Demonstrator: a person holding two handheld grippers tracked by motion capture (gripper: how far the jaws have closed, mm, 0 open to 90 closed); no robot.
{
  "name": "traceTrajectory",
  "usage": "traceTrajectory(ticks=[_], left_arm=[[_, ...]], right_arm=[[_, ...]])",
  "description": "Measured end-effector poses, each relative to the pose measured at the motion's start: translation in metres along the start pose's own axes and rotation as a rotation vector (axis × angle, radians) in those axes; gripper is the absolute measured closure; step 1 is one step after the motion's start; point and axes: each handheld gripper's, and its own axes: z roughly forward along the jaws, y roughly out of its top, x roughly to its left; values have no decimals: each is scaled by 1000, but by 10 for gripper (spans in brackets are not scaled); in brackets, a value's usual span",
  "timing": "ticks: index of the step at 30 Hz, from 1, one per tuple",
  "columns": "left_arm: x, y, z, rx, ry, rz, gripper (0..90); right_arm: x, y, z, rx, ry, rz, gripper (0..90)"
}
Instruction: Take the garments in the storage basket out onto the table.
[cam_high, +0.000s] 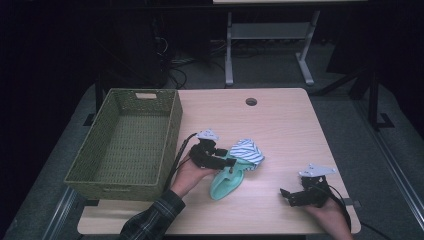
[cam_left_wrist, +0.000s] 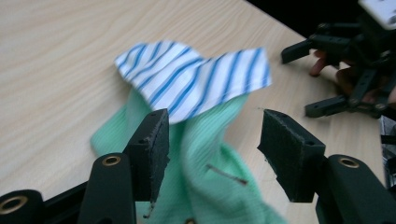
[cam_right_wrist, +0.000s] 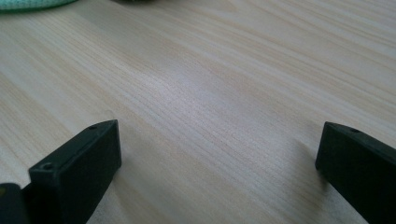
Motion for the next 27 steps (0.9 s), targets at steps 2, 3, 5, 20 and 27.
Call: traceTrajectory(ticks=[2,3,5,20,27], left_arm=[[-6,6,2,-3,-17,26,413],[-9,9,4,-6,-17,44,407],[-13,14,9,1,-28,62,406],[-36,33,51,40,-16,135,392],[-39,34,70,75,19,150,375]], right_arm=[[0,0,0,0,-1,-1,0],[0,0,0,0,0,0,0],[0,0,0,0,0,0,0],[0,0,0,0,0,1,0],[0,0,0,0,1,0,0]])
